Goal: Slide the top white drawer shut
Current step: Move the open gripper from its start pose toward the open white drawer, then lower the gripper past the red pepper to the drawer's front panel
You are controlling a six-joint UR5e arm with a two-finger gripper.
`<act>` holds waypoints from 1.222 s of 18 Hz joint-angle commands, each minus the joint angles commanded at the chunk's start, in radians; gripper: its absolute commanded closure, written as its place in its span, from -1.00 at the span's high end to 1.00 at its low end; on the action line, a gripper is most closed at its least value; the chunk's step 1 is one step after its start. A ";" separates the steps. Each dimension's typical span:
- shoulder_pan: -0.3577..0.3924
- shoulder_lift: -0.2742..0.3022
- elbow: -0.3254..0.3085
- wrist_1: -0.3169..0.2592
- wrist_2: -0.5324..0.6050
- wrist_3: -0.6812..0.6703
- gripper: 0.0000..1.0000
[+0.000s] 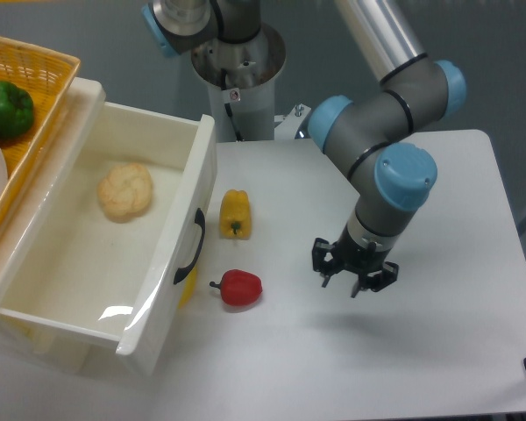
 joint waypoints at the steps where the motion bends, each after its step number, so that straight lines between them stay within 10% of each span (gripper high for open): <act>1: -0.012 0.002 -0.002 -0.003 -0.023 -0.029 -0.08; 14: -0.095 0.046 -0.038 -0.139 -0.138 -0.114 -1.00; 22: -0.094 0.083 -0.038 -0.201 -0.187 -0.111 -1.00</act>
